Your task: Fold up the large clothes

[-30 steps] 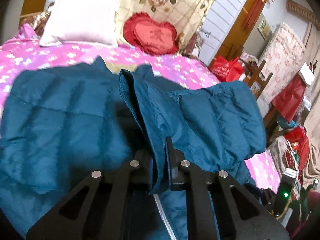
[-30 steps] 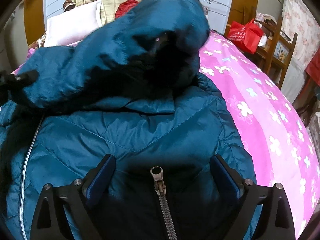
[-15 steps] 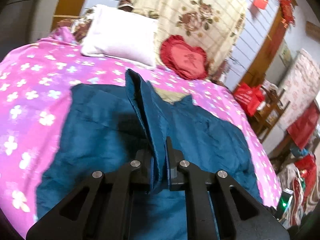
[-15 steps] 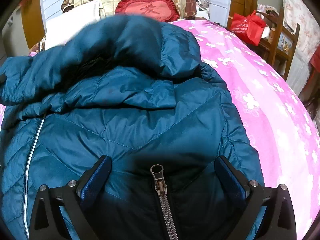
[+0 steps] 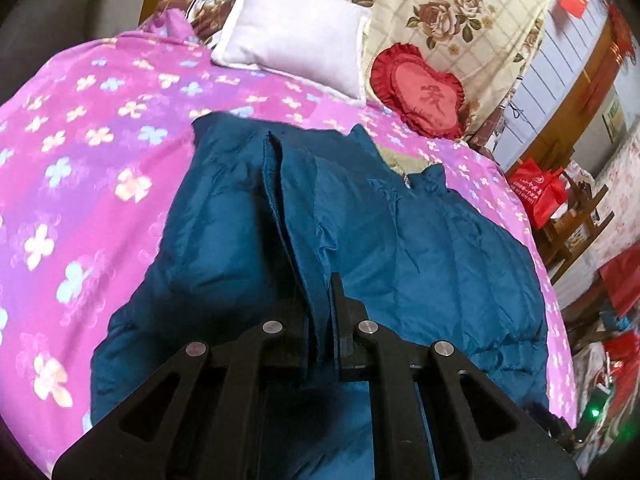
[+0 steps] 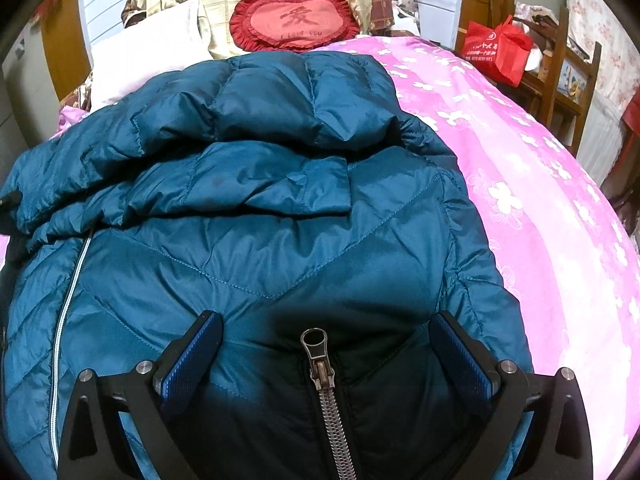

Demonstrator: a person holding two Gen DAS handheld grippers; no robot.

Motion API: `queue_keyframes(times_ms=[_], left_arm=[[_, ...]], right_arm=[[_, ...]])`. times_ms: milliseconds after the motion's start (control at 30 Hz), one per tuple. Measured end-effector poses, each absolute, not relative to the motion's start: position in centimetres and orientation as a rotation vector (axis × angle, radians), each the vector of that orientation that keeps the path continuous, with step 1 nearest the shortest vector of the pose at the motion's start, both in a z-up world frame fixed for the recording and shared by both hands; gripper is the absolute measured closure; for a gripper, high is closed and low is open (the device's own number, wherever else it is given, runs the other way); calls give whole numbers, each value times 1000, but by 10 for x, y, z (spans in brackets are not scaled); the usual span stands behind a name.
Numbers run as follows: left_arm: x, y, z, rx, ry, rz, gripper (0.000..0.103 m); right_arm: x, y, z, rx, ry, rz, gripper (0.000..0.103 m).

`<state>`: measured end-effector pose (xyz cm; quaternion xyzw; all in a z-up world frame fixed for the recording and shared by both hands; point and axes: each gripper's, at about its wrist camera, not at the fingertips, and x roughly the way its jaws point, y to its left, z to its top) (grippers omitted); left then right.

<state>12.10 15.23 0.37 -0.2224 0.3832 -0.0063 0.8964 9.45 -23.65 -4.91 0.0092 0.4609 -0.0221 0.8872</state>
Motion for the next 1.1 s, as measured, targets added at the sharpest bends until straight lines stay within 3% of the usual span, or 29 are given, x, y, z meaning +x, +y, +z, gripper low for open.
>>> queue_keyframes(times_ms=[133, 233, 433, 567, 700, 767, 833, 1100], left_arm=[[124, 157, -2, -437, 800, 14, 94], [127, 158, -13, -433, 860, 61, 71], [105, 168, 24, -398, 686, 243, 50], [107, 140, 43, -332, 591, 147, 49], [136, 102, 21, -188, 674, 98, 49], [157, 100, -9, -163, 800, 145, 51], [159, 107, -18, -173, 832, 182, 51], [163, 105, -20, -91, 888, 202, 53]], right_arm=[[93, -234, -49, 17, 958, -45, 0], [93, -235, -50, 28, 957, -37, 0], [92, -246, -38, 65, 953, -10, 0], [82, -264, 4, 102, 765, -52, 1], [85, -277, 26, 113, 650, -88, 3], [99, -282, 30, 120, 655, -95, 26], [117, -283, 34, 132, 665, -48, 30], [209, -244, 26, 82, 686, 90, 31]])
